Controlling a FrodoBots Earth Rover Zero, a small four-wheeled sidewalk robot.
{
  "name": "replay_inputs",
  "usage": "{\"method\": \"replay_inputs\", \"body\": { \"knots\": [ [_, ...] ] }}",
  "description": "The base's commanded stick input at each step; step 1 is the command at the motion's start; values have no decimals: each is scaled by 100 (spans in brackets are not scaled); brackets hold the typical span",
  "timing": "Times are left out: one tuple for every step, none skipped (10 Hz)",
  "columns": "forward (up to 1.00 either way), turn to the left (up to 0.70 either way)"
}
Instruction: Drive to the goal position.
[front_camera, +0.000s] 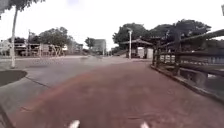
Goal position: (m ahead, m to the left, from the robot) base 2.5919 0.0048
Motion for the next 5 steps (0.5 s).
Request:
{"method": "replay_inputs", "body": {
  "knots": [
    [70,8],
    [70,8],
    [70,8],
    [70,8],
    [70,8]
  ]
}}
